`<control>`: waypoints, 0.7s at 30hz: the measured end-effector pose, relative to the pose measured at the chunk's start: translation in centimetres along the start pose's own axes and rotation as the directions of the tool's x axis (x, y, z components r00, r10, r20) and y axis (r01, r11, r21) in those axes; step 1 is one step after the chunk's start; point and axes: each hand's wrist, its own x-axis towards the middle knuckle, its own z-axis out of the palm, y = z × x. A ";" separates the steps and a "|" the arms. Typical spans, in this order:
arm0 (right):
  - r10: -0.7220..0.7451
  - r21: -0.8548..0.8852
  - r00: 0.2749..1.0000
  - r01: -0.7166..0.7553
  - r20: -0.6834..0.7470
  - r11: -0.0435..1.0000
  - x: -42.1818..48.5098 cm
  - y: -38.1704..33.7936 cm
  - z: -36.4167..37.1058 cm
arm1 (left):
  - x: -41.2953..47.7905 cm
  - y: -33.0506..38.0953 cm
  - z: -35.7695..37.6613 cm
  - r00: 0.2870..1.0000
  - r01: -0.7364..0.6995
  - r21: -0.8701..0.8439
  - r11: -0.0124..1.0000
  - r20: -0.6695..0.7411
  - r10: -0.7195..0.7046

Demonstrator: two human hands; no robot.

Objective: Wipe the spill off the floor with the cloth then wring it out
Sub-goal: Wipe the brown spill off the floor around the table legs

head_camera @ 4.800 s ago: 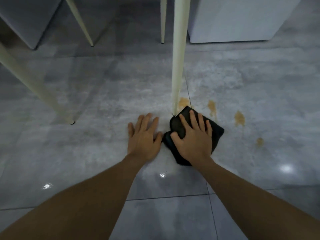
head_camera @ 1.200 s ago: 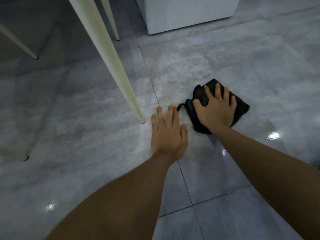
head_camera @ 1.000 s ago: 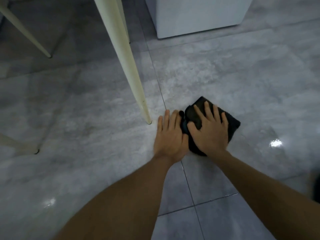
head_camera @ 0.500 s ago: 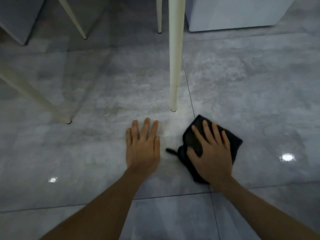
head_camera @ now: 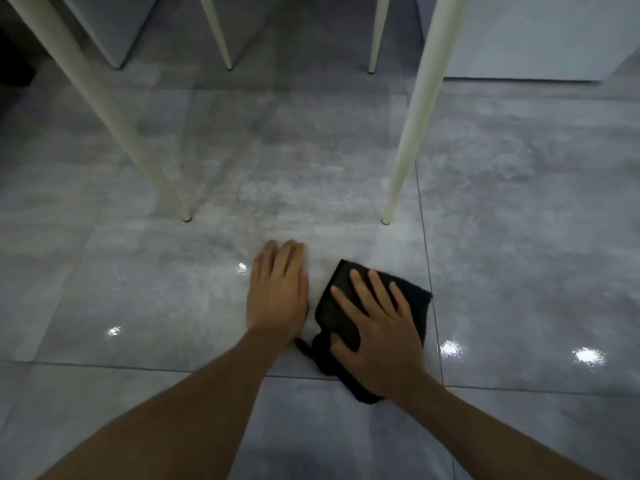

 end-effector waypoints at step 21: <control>0.388 0.218 0.921 -0.371 -0.037 0.903 8.8 -0.6 -2.8 | -1.7 3.0 -4.2 0.949 0.273 -0.112 0.956 0.191 -0.249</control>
